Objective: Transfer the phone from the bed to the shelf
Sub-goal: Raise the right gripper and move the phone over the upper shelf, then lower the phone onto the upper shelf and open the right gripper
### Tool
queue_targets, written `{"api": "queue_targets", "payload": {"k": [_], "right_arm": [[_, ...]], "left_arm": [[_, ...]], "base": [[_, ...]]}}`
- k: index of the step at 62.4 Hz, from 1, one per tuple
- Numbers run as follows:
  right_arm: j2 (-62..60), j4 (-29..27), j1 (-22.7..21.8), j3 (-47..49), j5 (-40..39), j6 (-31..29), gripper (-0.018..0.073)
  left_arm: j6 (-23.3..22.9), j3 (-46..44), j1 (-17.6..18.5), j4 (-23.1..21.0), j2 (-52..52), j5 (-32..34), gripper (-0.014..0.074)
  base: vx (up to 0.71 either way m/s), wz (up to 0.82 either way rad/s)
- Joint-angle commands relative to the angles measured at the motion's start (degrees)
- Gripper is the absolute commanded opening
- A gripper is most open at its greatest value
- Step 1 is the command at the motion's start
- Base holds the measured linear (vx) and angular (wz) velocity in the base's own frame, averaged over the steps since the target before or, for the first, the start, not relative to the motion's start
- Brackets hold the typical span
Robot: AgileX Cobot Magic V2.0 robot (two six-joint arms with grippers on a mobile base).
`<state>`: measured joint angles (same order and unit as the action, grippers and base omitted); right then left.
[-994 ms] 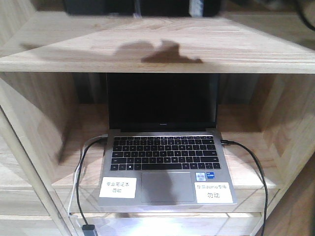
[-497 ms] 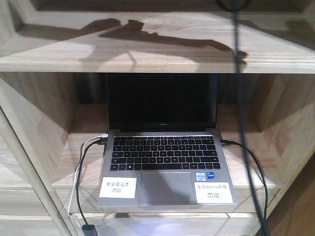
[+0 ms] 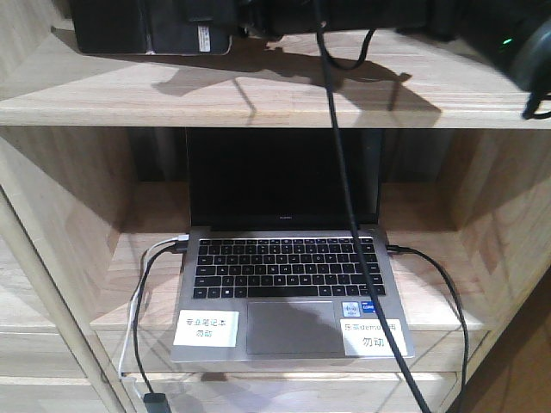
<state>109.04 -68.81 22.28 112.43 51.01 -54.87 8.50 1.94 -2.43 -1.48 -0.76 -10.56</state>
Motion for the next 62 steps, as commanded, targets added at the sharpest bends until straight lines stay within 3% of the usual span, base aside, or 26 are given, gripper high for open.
{"api": "queue_targets", "payload": {"k": [1,16,29,43,62], "right_arm": [[-2.4,-3.6,-0.1,2.0,-2.9,-0.2,-0.0002],[-1.3,-3.6,-0.1,2.0,-5.6,-0.2,0.0026],[-1.2,-2.2,-0.1,2.0,-6.6,0.2,0.0102],[-1.2,-0.9,-0.1,2.0,-7.0,1.1,0.0256],[-1.3,0.5,-0.1,2.0,-7.8,1.1,0.0532]], "left_arm": [[-0.3,-1.2,0.2,-0.5,-0.8,4.1,0.0001],[-0.3,-1.2,0.2,-0.5,-0.8,4.1,0.0001],[-0.3,-1.2,0.2,-0.5,-0.8,4.1,0.0001],[-0.3,-1.2,0.2,-0.5,-0.8,4.1,0.0001],[-0.3,-1.2,0.2,-0.5,-0.8,4.1,0.0001]], "base": [[0.00,0.00],[0.00,0.00],[0.00,0.00],[0.00,0.00],[0.00,0.00]]}}
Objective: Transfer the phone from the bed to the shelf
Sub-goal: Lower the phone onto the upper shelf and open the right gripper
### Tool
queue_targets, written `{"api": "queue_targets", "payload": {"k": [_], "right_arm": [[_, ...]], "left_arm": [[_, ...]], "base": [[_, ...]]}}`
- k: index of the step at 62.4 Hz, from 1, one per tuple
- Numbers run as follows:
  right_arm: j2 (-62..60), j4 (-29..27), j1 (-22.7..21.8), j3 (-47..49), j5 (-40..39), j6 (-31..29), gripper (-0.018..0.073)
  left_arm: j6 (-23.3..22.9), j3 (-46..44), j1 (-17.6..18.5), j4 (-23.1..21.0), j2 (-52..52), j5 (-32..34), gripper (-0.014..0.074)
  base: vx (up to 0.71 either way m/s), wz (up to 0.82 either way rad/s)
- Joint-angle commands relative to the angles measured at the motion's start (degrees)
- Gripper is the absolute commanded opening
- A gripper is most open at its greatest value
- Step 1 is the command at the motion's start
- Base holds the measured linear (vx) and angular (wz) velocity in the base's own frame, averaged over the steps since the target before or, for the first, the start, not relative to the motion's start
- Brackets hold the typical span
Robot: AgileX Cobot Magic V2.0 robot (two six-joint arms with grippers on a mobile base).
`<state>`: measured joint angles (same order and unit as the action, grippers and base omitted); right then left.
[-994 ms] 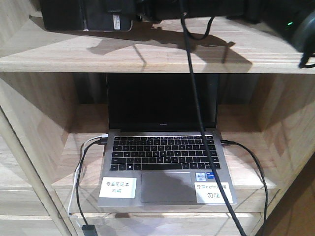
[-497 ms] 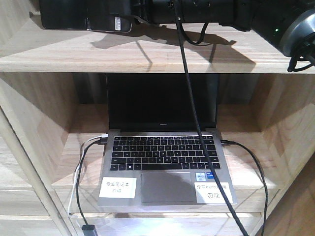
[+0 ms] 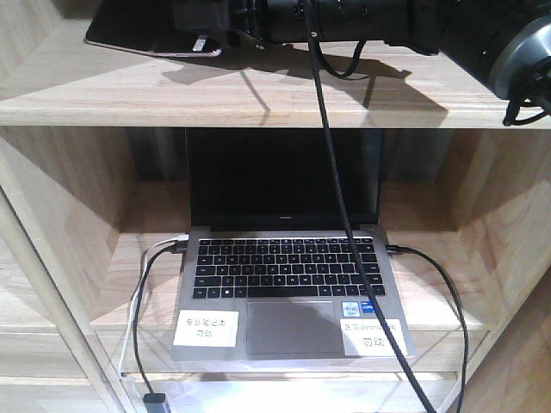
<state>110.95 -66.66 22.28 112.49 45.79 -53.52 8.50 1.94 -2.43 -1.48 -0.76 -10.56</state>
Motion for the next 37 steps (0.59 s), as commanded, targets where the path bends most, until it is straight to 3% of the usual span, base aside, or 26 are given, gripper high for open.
{"api": "queue_targets", "payload": {"k": [1,11,37], "right_arm": [[-3.2,-1.3,-0.1,2.0,-2.6,-0.3,0.0542],[-3.8,2.3,-0.1,2.1,-2.8,0.2,0.0586],[-8.8,7.6,-0.1,2.1,-1.0,0.4,0.0539]], "left_arm": [[-0.3,-1.2,0.2,-0.5,-0.8,4.1,0.0001],[-0.3,-1.2,0.2,-0.5,-0.8,4.1,0.0001],[-0.3,-1.2,0.2,-0.5,-0.8,4.1,0.0001]], "base": [[0.00,0.00],[0.00,0.00],[0.00,0.00]]}}
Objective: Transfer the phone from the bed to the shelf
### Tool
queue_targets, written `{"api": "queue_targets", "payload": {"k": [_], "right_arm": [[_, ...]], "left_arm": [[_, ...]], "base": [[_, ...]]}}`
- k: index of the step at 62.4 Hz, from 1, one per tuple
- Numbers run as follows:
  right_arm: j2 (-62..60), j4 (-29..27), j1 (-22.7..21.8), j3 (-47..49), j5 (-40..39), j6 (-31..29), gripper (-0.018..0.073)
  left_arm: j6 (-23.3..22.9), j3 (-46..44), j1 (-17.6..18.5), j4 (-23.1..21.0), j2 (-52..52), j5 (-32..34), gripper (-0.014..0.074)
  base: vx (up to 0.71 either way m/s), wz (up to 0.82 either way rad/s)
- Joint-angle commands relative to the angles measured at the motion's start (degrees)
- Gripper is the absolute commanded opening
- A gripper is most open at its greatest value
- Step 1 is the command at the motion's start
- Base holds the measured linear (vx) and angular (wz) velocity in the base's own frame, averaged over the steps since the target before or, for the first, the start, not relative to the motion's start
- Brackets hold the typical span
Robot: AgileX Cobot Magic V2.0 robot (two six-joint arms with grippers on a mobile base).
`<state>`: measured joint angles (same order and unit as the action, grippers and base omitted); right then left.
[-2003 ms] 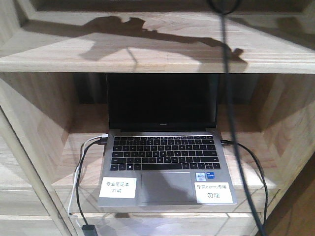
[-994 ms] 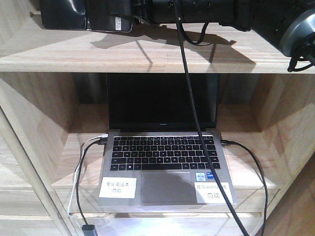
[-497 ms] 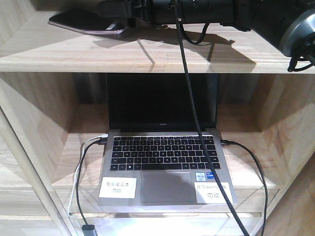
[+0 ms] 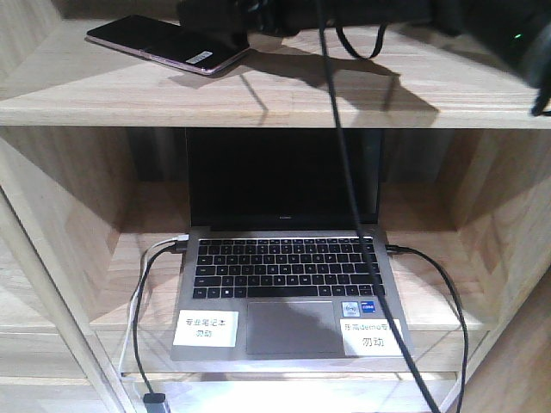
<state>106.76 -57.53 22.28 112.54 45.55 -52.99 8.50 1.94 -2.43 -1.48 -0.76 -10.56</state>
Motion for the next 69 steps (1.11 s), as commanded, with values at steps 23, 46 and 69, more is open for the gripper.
{"api": "queue_targets", "payload": {"k": [23,46,69], "right_arm": [[-12.5,3.7,-1.3,1.0,5.9,6.5,0.0041],[-31.8,5.5,-1.3,-22.0,-5.0,5.8,-0.0006],[-57.5,5.5,-1.3,-52.4,-18.9,5.8,-0.0006]], "left_arm": [[-0.3,-1.2,0.2,-0.5,-0.8,4.1,0.0001],[-0.3,-1.2,0.2,-0.5,-0.8,4.1,0.0001],[-0.3,-1.2,0.2,-0.5,-0.8,4.1,0.0001]], "base": [[0.00,0.00],[0.00,0.00],[0.00,0.00]]}}
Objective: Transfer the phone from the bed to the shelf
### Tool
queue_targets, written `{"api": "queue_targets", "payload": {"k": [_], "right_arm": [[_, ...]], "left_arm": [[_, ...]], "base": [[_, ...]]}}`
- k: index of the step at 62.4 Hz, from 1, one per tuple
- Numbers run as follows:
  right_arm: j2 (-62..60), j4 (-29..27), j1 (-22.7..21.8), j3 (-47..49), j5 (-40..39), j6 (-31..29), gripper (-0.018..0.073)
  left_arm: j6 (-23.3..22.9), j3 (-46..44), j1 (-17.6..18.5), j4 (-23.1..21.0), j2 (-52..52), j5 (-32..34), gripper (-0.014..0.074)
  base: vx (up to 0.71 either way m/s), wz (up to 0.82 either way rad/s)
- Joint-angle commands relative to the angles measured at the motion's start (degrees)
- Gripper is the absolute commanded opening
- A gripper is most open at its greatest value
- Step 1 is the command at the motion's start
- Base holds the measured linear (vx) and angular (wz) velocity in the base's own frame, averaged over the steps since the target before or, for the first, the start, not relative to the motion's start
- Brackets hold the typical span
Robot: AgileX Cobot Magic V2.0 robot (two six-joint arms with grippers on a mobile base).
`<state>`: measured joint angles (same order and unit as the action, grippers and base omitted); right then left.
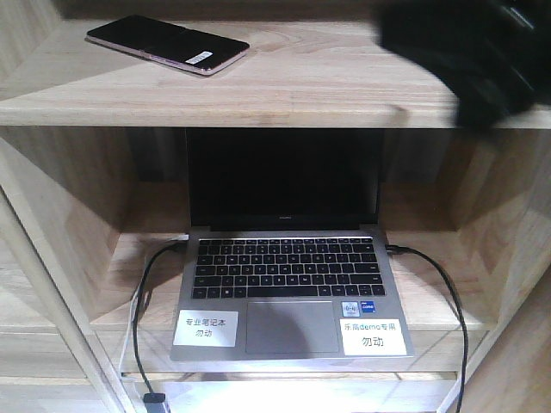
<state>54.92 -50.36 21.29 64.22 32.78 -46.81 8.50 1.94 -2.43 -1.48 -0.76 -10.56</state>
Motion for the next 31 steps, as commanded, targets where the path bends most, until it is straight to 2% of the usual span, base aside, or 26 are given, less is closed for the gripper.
{"api": "queue_targets", "payload": {"k": [1,16,31], "right_arm": [[-7.0,-1.6,-0.3,-5.2,-6.5,-0.4,-0.0006],[-22.7,-1.6,-0.3,-22.4,-9.0,-0.1,-0.0006],[-33.9,-1.6,-0.3,-34.9,-9.3,1.8,-0.0006]], "left_arm": [[-0.3,-1.2,0.2,-0.5,-0.8,4.1,0.0001],[-0.3,-1.2,0.2,-0.5,-0.8,4.1,0.0001],[-0.3,-1.2,0.2,-0.5,-0.8,4.1,0.0001]], "base": [[0.00,0.00],[0.00,0.00],[0.00,0.00]]}}
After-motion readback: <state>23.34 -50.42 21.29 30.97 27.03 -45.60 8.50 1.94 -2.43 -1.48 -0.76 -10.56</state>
